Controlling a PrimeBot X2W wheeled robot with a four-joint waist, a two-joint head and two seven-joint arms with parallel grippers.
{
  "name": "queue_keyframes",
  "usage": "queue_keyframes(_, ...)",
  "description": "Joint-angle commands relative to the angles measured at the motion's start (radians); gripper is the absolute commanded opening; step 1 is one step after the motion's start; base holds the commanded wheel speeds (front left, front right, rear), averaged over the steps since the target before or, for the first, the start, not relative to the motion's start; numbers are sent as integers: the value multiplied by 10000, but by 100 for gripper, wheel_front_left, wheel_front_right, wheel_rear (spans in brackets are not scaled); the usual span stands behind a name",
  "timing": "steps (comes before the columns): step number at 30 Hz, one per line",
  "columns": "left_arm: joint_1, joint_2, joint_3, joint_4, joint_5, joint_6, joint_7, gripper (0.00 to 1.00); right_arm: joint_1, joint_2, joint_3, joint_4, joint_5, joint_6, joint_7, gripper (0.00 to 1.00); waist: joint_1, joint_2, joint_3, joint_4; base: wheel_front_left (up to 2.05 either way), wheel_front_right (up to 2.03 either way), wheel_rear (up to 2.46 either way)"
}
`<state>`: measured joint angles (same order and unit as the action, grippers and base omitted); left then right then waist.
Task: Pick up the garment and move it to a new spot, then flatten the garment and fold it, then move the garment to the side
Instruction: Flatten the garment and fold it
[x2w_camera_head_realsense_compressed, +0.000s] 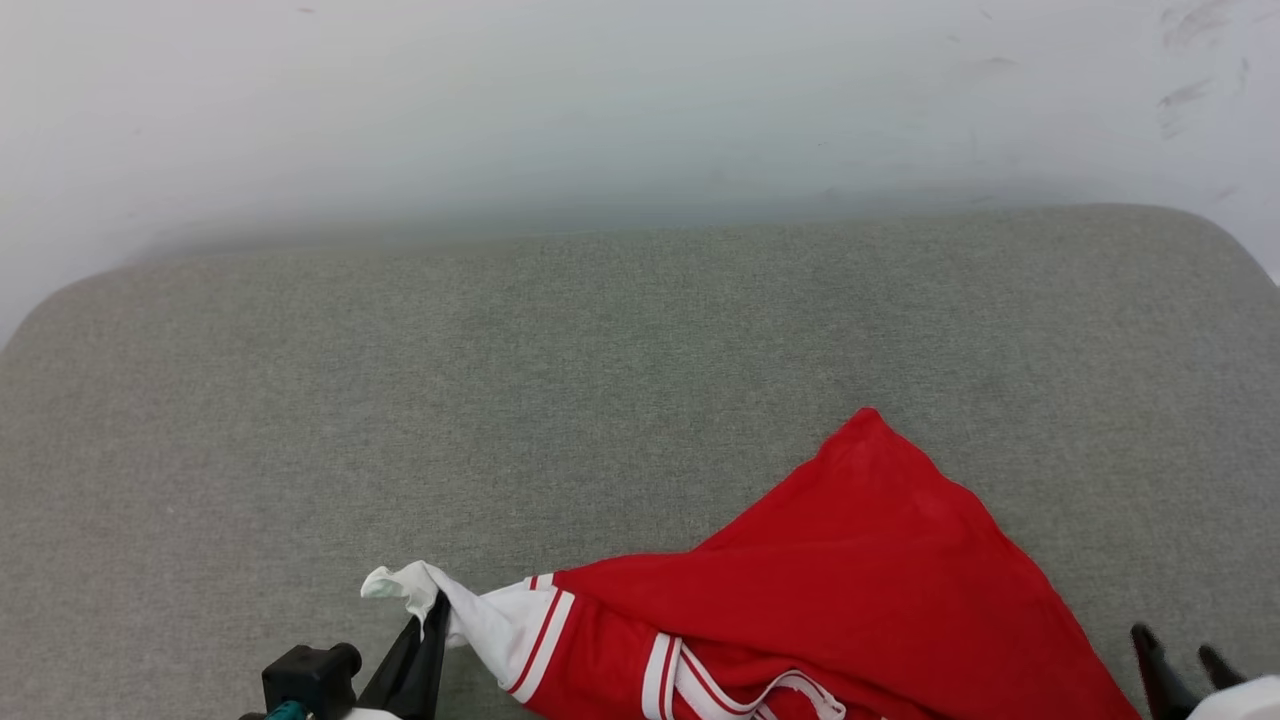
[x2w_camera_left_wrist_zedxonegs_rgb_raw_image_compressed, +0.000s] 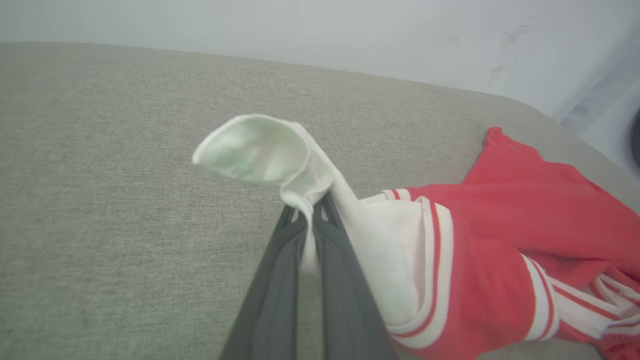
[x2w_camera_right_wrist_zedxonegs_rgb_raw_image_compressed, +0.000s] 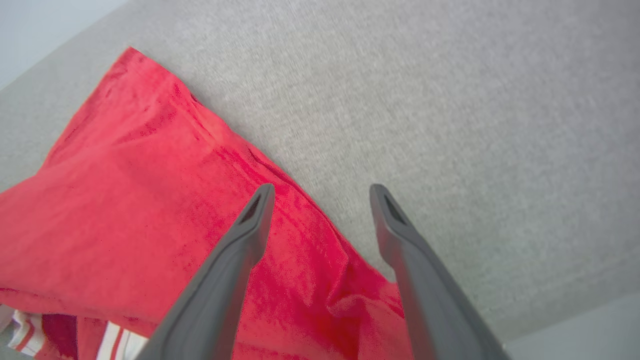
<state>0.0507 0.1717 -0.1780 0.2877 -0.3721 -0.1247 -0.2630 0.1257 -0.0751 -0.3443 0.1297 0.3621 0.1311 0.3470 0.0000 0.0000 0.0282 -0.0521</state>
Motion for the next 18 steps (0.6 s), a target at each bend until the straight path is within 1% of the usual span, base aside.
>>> queue_keyframes(1,-110,7,24,-24,49,-21,-22,0,-184,-119,-8,-61,-34,-7,-168,100,0,0,35,40,0,0,0)
queue_keyframes(4,-267,-31,2,-136,76,-26,-22,0,-696,-325,443,28,-23,-5,-1620,100,0,0,174,156,0,0,0)
queue_keyframes(5,-331,-51,3,-190,103,-29,-22,0,-929,-386,610,106,77,-5,-1951,100,0,0,238,194,0,0,0)
queue_keyframes(7,-417,-116,-6,-301,176,-22,-22,0,-1425,-654,916,320,177,-5,-2399,100,0,0,396,284,0,0,0)
queue_keyframes(9,-533,-202,-10,-435,224,-26,-22,0,-1913,-956,1343,584,240,-5,-2429,100,0,0,560,390,0,0,0)
queue_keyframes(12,-742,-328,-100,-585,287,-28,-22,0,-2803,-1532,2010,1080,437,-5,-1750,100,0,0,880,574,0,0,0)
queue_keyframes(14,-931,-400,-221,-677,346,-40,-22,0,-3506,-1981,2563,1264,639,-5,-932,100,0,0,1161,731,0,0,0)
queue_keyframes(18,-1365,-457,-460,-801,377,-52,-22,0,-4759,-2942,3721,1629,954,-7,1335,100,0,0,1696,1040,0,0,0)
